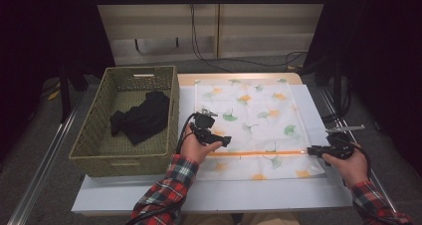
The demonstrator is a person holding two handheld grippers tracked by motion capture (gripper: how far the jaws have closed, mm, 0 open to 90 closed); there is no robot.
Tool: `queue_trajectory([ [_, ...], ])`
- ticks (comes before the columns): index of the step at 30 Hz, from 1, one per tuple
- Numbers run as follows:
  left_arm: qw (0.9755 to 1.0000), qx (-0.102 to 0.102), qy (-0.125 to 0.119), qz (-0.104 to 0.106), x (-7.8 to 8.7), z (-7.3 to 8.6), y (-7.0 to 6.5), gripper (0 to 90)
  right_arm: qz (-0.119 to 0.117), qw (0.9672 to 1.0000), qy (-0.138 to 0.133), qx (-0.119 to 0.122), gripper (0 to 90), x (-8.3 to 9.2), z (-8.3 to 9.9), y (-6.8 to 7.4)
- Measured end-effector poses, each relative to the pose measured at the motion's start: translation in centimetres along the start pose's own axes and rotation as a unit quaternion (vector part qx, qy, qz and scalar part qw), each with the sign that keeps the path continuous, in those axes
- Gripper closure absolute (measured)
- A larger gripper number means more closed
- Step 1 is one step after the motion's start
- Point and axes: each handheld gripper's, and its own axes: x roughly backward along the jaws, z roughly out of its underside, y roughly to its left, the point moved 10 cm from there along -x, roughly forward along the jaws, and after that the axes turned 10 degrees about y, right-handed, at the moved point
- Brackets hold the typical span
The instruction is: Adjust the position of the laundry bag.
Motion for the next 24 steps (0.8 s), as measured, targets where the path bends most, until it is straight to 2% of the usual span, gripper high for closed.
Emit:
queue_trajectory([
  [3, 1.0, 0.0, 0.0, 0.0, 0.0, 0.0, -0.1, 2.3, -0.007, 1.0, 0.001, -0.005, 85.4, 0.0, 0.0, 0.2],
  [6, 1.0, 0.005, -0.003, 0.001, -0.1, -0.1, -0.2, 2.3, -0.006, 1.0, 0.003, -0.006, 85.8, 0.0, 0.0, 0.3],
  [14, 1.0, 0.004, -0.005, 0.007, -0.2, -0.1, -0.4, 2.3, -0.027, 0.9993, -0.003, -0.027, 86.3, 0.4, -0.4, 0.4],
  [19, 1.0, -0.005, 0.003, 0.005, -0.3, 0.0, -0.5, 2.3, -0.05, 0.9979, -0.015, -0.039, 86.4, 1.0, -1.0, 0.9],
  [21, 1.0, -0.001, 0.001, 0.009, -0.4, -0.1, -0.8, 2.3, -0.059, 0.997, -0.021, -0.045, 86.5, 1.4, -1.2, 1.1],
  [22, 0.9999, -0.01, 0.005, 0.007, -0.4, -0.1, -0.8, 2.3, -0.063, 0.9967, -0.023, -0.047, 86.5, 1.5, -1.3, 1.2],
  [24, 0.9999, -0.005, 0.001, 0.014, -0.5, -0.2, -1.1, 2.3, -0.075, 0.9955, -0.027, -0.053, 86.5, 1.6, -1.4, 1.3],
])
